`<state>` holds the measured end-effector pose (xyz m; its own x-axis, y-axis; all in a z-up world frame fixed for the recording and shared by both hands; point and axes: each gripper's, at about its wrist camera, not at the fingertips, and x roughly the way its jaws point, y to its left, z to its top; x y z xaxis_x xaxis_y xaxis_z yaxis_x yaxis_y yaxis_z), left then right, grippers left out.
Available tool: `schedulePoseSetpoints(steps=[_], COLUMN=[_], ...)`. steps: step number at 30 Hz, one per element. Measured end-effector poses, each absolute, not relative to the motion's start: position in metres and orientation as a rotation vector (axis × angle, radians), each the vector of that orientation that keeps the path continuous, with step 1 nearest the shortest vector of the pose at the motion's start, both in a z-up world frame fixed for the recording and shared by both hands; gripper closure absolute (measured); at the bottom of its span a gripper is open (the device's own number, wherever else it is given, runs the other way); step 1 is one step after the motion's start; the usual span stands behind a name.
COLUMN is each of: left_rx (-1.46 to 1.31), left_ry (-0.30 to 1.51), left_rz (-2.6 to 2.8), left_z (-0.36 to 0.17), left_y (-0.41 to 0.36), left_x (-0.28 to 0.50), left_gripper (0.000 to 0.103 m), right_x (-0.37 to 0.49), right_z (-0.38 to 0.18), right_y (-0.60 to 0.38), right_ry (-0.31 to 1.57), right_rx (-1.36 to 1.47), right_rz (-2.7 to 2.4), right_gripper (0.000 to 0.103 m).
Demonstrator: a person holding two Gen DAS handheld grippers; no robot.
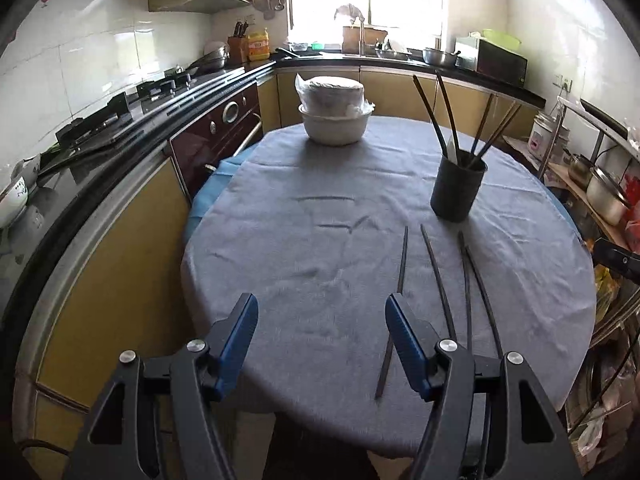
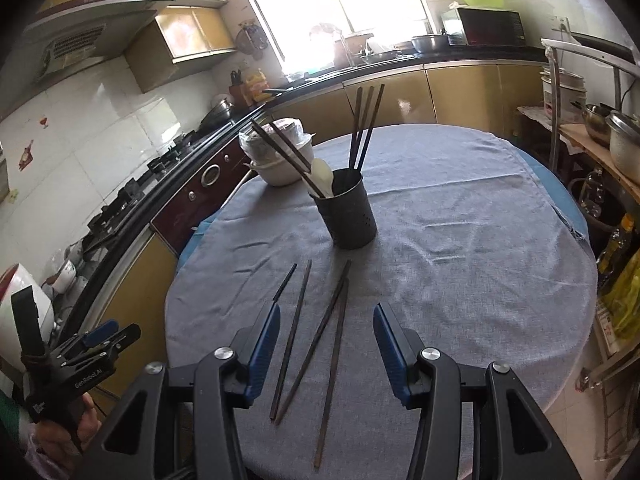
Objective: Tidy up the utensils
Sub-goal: 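Move both open tools over the remaining dark chopsticks on the cloth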
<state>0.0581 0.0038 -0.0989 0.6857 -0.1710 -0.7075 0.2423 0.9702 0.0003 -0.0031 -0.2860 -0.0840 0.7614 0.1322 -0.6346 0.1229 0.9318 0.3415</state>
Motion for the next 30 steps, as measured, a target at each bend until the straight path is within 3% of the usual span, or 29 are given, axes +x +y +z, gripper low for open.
schedulePoseSetpoints(steps=[30], left_rx=[0.151], left_ry=[0.835], left_rz=[-0.244], left_z=[-0.121], left_y=[-0.014], left_x=[0.064], left_gripper=[0.036], right_x=[0.02], right_z=[-0.122], right_y=[-0.266], right_ry=[0.828], right_rx=[0.387], right_rz=[0.052], right_gripper=[0.051])
